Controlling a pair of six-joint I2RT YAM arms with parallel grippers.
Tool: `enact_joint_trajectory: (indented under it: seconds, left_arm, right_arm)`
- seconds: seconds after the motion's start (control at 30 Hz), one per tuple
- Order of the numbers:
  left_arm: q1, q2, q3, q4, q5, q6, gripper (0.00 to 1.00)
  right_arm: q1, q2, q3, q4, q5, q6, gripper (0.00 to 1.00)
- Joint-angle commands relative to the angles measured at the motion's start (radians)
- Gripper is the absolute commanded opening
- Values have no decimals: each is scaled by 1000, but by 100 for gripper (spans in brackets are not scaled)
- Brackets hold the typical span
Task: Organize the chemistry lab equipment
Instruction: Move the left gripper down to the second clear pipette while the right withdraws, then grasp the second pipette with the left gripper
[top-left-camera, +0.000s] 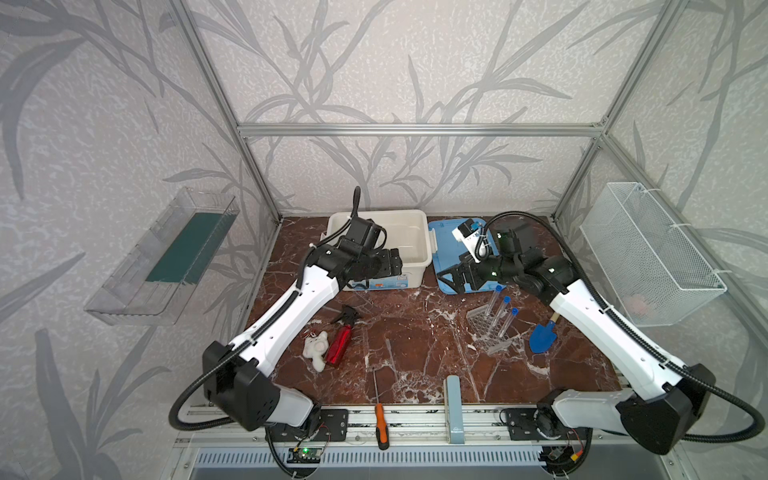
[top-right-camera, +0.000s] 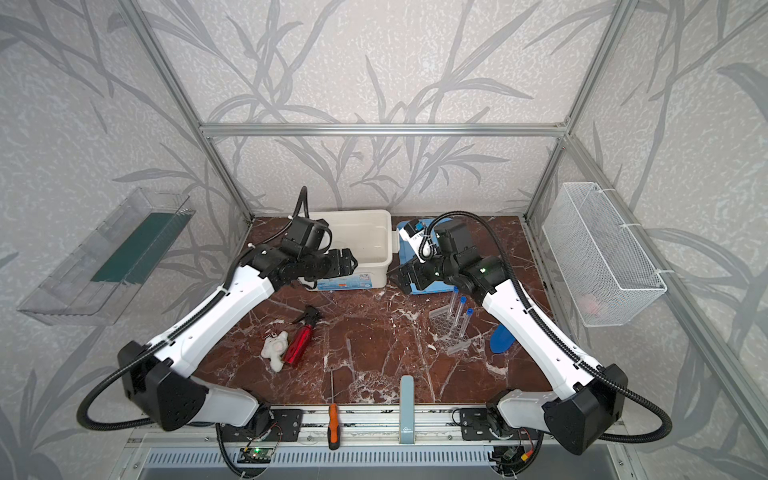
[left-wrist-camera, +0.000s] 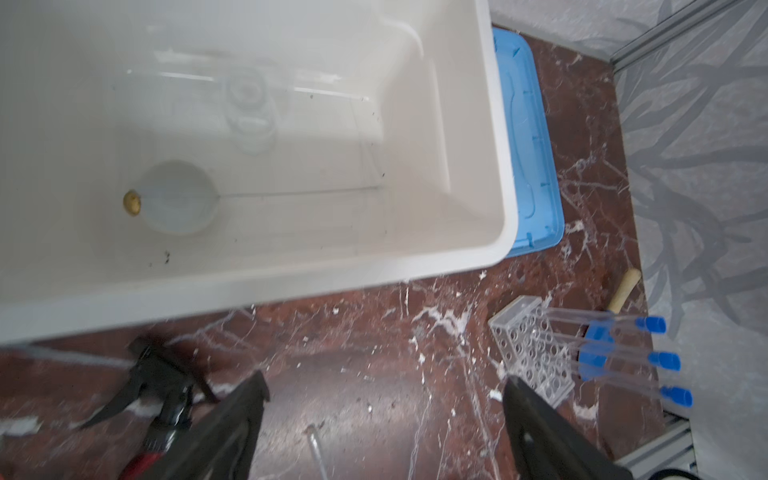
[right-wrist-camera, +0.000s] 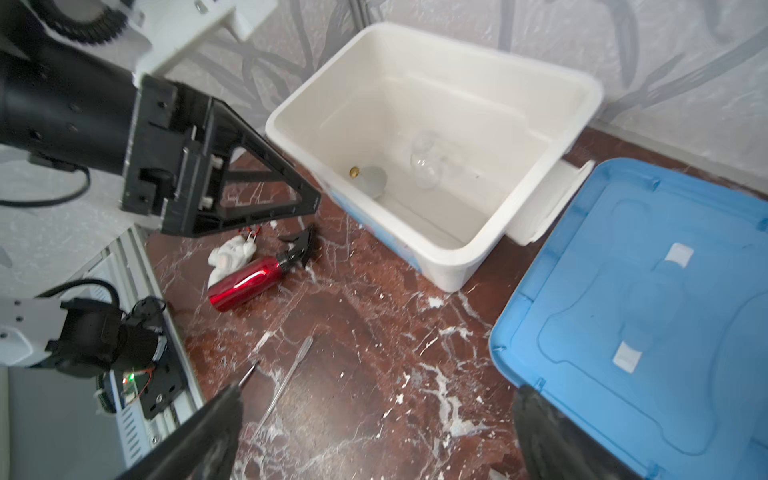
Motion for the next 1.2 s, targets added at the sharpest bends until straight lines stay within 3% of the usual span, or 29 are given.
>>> enact_joint_trajectory:
  seconds: [0.0,0.17,0.47,0.73,1.17]
  left_arm:
    - [-31,-91,-122,-27,-49,-76,84]
    - [-123,-115,-299,20,-119,-238,70]
    - [-253,-41,-554,263,-148,-552,56]
    - [-266,-1,-618,327,-180,-597,47]
    - [-284,144,-573,324,-189,-588,34]
  right_arm:
    - [67,-34,-71,3,70,-18,99]
    - [132,-41,-180,95,96,26,99]
    - [136,-55,-249,149,115,60,100]
    - [154,-46,-320,197,43,60,99]
    - [164,-44,-326,186,104,27,99]
